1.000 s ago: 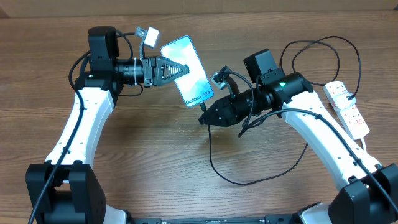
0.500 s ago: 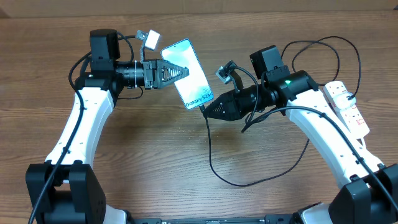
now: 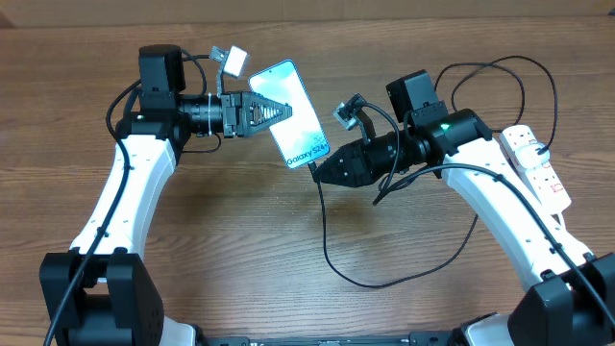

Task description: Plug charger to phone and switch on socket

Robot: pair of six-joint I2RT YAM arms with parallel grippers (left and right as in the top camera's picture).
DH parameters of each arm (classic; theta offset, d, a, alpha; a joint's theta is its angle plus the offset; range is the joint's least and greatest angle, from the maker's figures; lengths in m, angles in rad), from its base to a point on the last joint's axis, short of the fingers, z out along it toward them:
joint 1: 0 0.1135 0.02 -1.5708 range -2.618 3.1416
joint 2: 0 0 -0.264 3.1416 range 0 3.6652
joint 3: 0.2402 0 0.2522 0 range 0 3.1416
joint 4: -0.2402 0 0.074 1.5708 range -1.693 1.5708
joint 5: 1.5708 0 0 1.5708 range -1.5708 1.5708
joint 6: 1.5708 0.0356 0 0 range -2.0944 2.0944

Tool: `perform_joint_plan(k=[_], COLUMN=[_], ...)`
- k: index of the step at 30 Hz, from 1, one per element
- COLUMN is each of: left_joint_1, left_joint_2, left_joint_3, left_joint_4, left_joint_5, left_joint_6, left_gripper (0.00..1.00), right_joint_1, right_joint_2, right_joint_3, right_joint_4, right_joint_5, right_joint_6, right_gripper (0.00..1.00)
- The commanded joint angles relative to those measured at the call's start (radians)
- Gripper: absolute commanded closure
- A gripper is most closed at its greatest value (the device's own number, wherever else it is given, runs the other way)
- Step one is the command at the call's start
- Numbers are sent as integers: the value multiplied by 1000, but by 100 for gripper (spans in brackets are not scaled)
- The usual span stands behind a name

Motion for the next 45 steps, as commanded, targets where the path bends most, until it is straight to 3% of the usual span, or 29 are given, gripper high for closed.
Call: perform_joint_plan(k=[1, 6, 10, 16, 27, 45], left_joint_1=[-6, -6, -6, -6, -7, -60], left_joint_2=[-15, -15, -15, -15, -15, -15], left_joint_3=[13, 13, 13, 13, 13, 13], left_joint_4=[9, 15, 36, 70, 66, 27], left_joint_5=[31, 6, -6, -7, 44, 146], left_joint_6=[11, -41, -72, -117, -92, 12], left_gripper=[96, 96, 96, 96, 96, 96], right_joint_1=[-2, 13, 19, 19, 19, 19], right_joint_2=[-31, -31, -31, -31, -31, -31], right_joint_3=[6, 6, 6, 6, 6, 6], right_joint_4=[1, 3, 14, 21, 40, 55], right_joint_5=[-16, -15, -15, -15, -15, -15], right_joint_6=[-8, -8, -8, -8, -8, -8], right_gripper=[73, 66, 66, 78, 96, 96])
